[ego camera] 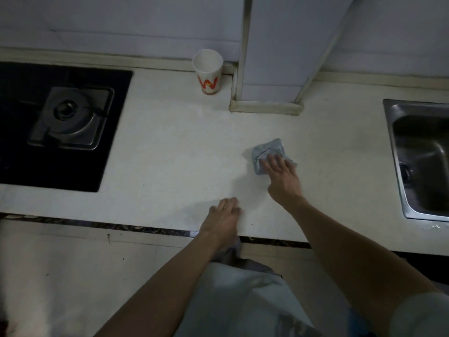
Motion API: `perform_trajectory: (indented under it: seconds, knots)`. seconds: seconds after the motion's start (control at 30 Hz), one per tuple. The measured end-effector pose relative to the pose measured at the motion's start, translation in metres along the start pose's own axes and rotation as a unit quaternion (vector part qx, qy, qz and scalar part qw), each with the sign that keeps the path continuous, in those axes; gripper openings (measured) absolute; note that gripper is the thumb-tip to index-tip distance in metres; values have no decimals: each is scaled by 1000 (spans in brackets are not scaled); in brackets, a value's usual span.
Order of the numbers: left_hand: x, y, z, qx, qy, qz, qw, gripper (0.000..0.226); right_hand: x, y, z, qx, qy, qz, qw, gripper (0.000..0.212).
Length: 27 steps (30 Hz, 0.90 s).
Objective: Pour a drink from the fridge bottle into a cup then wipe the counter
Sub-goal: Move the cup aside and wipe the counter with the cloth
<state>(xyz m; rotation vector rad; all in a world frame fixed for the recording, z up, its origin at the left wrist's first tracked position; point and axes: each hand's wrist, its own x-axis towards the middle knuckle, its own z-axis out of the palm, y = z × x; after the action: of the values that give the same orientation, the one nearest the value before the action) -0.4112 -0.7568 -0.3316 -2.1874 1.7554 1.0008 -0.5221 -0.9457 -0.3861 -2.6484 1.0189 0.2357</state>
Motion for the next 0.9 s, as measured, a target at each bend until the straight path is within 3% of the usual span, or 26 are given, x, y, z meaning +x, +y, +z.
perform_trajectory:
  seconds: [0.2,0.33,0.57,0.9]
  knots:
    - [7,2,-2,-3,-13,0,1000,51,-62,64,16,-6,68,85,994,63]
    - [6,-2,0,-17,-7,8,1000,50,-67,61,24,4,98,139,985,59]
    - [-10,-35,9,-29,24,28,999,52,-40,-4,28,4,65,307,949,52]
    - [-67,-132,44,-9,87,-10,996,51,-105,-166,79,-1,6,288,958,61]
